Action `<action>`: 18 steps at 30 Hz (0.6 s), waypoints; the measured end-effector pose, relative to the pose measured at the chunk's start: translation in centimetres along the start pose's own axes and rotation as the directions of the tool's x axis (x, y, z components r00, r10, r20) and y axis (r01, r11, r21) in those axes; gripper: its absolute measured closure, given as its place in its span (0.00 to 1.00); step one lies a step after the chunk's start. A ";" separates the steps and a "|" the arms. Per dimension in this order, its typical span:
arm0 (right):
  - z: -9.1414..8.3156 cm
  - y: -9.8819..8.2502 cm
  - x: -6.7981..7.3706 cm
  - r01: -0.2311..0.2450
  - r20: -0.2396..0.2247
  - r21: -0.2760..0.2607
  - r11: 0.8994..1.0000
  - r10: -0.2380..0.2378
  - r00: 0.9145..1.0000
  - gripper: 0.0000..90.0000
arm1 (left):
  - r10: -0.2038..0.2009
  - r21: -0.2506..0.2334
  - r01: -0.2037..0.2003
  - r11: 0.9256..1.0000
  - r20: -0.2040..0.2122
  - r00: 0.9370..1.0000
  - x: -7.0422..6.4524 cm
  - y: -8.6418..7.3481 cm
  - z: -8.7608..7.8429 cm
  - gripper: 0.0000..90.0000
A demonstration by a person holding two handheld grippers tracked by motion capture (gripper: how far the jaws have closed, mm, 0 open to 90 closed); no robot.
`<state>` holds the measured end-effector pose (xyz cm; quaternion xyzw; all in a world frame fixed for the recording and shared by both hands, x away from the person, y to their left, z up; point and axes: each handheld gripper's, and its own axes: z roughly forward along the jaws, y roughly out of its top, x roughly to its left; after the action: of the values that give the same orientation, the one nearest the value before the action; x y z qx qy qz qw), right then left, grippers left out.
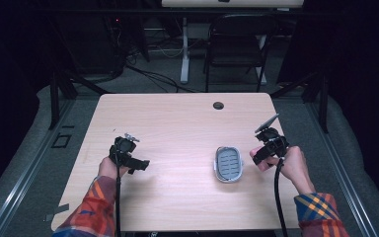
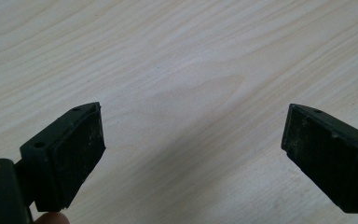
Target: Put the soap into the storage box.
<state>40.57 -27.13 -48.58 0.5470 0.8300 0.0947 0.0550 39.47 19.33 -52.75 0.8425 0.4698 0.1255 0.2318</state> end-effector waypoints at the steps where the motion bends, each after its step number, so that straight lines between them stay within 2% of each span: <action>1: -0.3 0.1 0.0 0.013 0.001 0.015 1.000 -0.014 1.000 0.42 | 0.000 -0.001 0.000 1.000 0.000 1.000 0.0 0.0 0.0 0.06; 4: -0.6 0.1 0.3 0.008 0.002 -0.009 1.000 -0.008 1.000 0.42 | -0.001 0.002 0.001 1.000 0.001 1.000 0.0 0.0 0.0 0.06; 6: -0.8 0.2 0.3 0.019 -0.002 0.001 1.000 -0.019 1.000 0.42 | -0.001 0.002 0.001 1.000 0.001 1.000 0.0 0.0 0.0 0.06; 7: -0.7 0.1 0.3 0.009 -0.002 -0.013 1.000 -0.009 1.000 0.42 | -0.001 0.003 0.001 1.000 0.001 1.000 0.0 0.0 0.0 0.06; 8: -0.9 0.2 0.3 0.020 -0.001 0.004 1.000 -0.020 1.000 0.42 | 0.000 0.002 0.000 1.000 0.004 1.000 0.0 0.0 0.0 0.06; 13: -1.0 0.3 0.5 0.002 -0.004 -0.009 1.000 -0.002 1.000 0.42 | -0.001 0.000 0.001 1.000 0.005 1.000 0.0 0.0 0.1 0.06; 18: -1.5 0.2 0.9 0.015 -0.017 -0.016 1.000 -0.015 1.000 0.42 | -0.008 -0.011 0.008 1.000 0.004 1.000 0.0 -0.1 -0.1 0.06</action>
<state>40.10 -26.42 -47.11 0.5393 0.8337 0.1059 0.0530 39.41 19.42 -52.74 0.8396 0.4720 0.1255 0.2377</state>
